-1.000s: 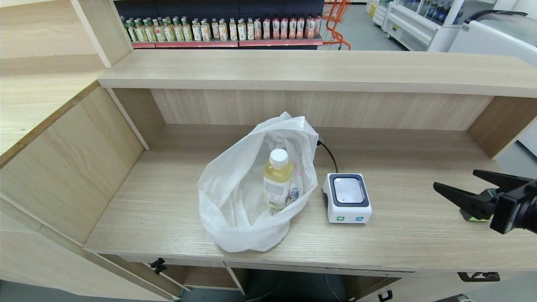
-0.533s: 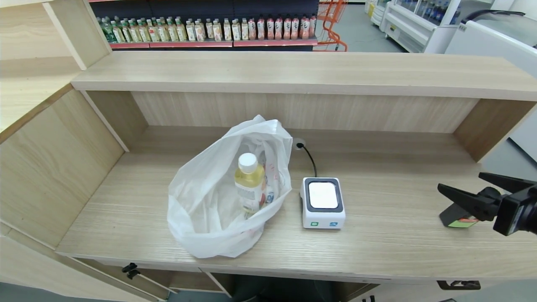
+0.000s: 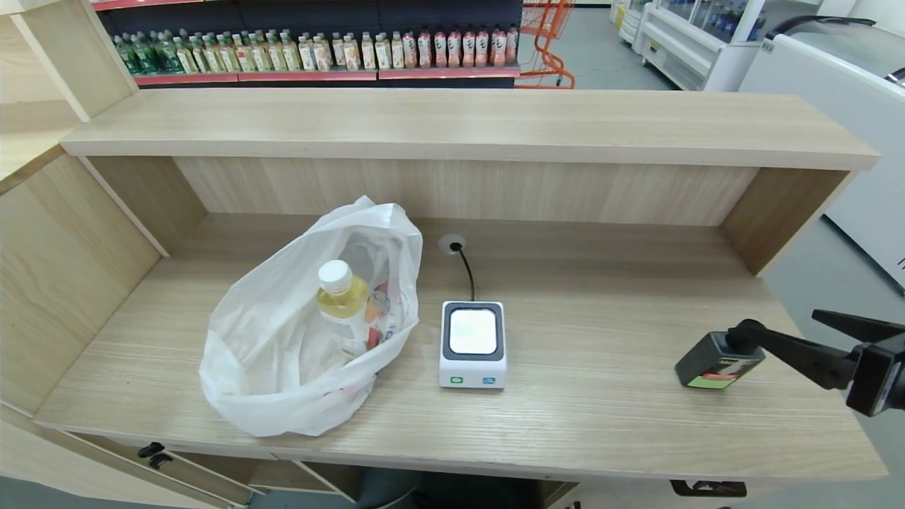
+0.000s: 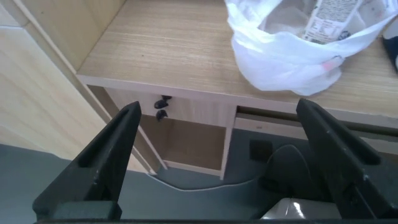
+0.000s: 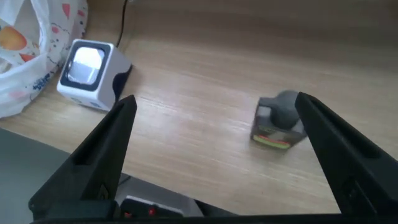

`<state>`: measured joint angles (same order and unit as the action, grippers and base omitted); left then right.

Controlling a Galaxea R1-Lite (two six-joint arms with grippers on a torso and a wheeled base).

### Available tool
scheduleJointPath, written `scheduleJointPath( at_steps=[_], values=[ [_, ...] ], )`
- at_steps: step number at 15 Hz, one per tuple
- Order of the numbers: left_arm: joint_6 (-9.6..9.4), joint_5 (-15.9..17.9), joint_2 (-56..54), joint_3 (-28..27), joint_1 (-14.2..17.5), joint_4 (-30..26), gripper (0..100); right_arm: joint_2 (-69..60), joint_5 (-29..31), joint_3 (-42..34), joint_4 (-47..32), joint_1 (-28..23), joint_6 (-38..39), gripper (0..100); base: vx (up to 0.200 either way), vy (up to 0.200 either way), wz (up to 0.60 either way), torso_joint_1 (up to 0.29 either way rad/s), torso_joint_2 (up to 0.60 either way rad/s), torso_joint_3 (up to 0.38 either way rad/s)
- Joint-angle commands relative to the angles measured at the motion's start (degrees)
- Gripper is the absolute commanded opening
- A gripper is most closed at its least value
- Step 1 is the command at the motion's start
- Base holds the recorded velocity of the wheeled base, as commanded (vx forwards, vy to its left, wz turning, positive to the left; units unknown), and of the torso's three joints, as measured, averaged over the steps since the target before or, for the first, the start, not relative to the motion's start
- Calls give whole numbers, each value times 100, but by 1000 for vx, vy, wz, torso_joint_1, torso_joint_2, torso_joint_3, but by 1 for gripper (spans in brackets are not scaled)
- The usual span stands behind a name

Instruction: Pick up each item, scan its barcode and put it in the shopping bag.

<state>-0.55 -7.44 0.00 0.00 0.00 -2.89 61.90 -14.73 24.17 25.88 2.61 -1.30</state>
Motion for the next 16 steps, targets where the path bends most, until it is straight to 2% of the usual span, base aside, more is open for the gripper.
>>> scheduleJointPath(
  at_steps=[1,5,6,7,8,10,11,12,13,16],
  values=[
    [2,-3,9,0,-9,-1,100,-310,-22,52,-250,108,7,100,-200,-200,0,2,2,-2],
    [2,-3,0,0,0,-1,100,-706,-4,167,-470,372,-116,100,0,0,0,0,0,0],
    [2,-3,0,0,-9,-1,100,-891,-4,298,-883,363,-247,100,0,0,0,0,0,0],
    [2,-3,9,0,-9,-1,100,-1075,31,553,-1648,275,-467,100,0,0,0,0,0,0],
    [2,-3,0,0,-9,-1,100,-1181,58,817,-2351,91,-722,100,0,0,0,0,0,0],
    [2,-3,0,0,-9,-1,100,-1198,66,1353,-3836,-815,-1830,100,0,0,0,0,0,0],
    [2,-3,9,0,0,-1,100,-1084,189,1459,-4205,-1096,-2445,100,0,0,0,0,0,0],
    [2,-3,9,0,-9,-1,100,-882,629,1476,-4311,-1131,-2831,100,0,0,0,0,0,0],
    [2,-3,9,0,0,-1,100,-653,1121,1476,-4311,-1113,-2849,100,0,0,0,0,0,0],
    [2,-3,0,0,0,-1,100,59,1270,1555,-4249,-1061,-3201,100,0,0,0,0,0,0]
  ],
)
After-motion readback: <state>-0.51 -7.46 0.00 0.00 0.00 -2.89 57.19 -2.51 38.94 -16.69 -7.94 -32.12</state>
